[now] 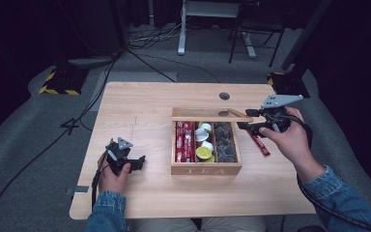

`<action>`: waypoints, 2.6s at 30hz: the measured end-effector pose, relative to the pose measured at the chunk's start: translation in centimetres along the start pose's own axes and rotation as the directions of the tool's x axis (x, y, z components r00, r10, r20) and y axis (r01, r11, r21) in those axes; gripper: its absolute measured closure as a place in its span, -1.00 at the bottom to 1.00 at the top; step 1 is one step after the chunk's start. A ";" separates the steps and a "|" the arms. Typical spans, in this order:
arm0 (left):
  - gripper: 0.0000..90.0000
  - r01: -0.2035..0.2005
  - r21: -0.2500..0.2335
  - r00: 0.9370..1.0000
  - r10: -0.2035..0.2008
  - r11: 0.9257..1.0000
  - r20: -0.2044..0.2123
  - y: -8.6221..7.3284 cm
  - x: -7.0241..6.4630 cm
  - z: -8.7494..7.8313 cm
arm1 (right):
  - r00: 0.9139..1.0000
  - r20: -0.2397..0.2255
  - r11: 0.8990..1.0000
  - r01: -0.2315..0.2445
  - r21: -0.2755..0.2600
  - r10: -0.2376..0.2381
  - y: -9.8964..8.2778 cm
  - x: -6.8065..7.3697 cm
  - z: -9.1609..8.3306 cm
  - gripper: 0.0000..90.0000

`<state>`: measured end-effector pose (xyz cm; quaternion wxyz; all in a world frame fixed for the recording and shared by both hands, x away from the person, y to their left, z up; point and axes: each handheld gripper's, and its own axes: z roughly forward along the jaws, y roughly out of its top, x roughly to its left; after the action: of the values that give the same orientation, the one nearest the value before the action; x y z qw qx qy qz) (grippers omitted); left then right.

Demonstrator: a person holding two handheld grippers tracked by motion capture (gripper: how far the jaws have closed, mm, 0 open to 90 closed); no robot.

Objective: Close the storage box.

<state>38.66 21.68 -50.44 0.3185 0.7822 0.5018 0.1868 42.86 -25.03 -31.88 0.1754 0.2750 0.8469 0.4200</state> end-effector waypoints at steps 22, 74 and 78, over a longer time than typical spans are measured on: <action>-0.76 0.000 0.000 1.000 0.000 1.000 0.000 0.0 0.0 0.0 | 0.997 0.017 0.997 0.069 0.046 -0.070 -3.9 2.9 0.4 -0.21; -0.76 -0.001 0.001 1.000 0.001 1.000 0.000 0.0 0.0 0.0 | 0.998 -0.029 0.984 0.068 0.165 -0.064 -10.6 5.3 3.0 -0.24; -0.76 -0.001 0.000 1.000 0.001 1.000 -0.001 0.0 0.0 0.0 | 0.998 -0.036 0.982 0.055 0.179 -0.049 -10.8 5.3 3.2 -0.23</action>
<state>38.67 21.68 -50.44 0.3182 0.7824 0.5016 0.1872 36.97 -25.12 -42.84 0.1474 0.2610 0.8908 0.3416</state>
